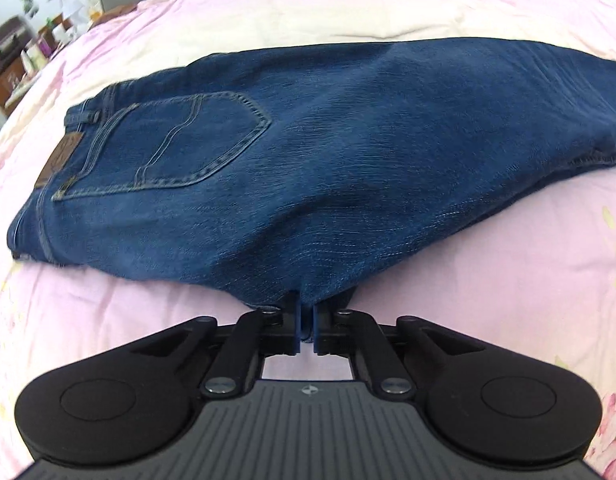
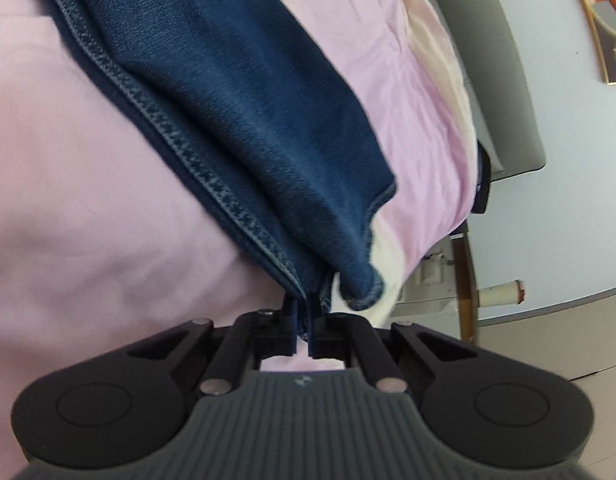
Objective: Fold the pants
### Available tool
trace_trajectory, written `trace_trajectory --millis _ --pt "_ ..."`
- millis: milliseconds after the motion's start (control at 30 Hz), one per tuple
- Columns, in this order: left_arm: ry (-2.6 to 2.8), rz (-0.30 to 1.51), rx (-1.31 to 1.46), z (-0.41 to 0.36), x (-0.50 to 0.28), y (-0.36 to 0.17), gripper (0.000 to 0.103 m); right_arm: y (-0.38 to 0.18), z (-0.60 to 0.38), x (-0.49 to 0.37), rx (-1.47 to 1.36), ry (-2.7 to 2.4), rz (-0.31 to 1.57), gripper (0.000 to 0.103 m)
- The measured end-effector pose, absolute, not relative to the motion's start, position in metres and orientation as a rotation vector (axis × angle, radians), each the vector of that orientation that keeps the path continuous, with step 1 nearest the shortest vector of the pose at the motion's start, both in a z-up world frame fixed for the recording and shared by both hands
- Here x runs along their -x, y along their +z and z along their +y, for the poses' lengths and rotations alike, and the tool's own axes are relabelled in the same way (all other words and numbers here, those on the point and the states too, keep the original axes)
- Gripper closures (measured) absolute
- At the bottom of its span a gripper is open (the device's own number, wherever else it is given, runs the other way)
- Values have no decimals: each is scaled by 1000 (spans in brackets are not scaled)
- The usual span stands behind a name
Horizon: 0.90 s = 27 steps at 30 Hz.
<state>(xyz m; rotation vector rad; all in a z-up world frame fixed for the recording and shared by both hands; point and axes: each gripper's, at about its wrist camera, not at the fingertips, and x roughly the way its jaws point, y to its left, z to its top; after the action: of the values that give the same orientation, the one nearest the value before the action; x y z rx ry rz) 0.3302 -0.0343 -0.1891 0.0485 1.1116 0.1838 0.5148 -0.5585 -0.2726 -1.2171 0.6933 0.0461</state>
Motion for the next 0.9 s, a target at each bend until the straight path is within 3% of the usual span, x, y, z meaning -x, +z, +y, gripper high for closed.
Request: trace_trajectory --millis 267,467,533,567,733,800,900 --pt "203 1138 -88 -32 -329 -189 99 -273 -572 -523 1185 30 803 103" --pt "198 1165 -42 -23 -328 -171 82 -256 -612 -539 848 -158 974 103" --pt "194 1179 -39 -22 -325 -165 80 -227 -629 -536 563 -171 947 79" --pt "194 1180 -45 -21 -323 -161 80 -216 -637 -536 414 -174 938 55" --pt "201 1139 -26 -14 -314 -129 80 -194 -666 -532 -187 -225 862 46" --pt "192 1126 0 -8 -316 -117 79 -198 -676 -531 -405 -268 842 33" --pt "200 1121 7 1 -330 -107 78 -212 -682 -530 -703 -319 818 22"
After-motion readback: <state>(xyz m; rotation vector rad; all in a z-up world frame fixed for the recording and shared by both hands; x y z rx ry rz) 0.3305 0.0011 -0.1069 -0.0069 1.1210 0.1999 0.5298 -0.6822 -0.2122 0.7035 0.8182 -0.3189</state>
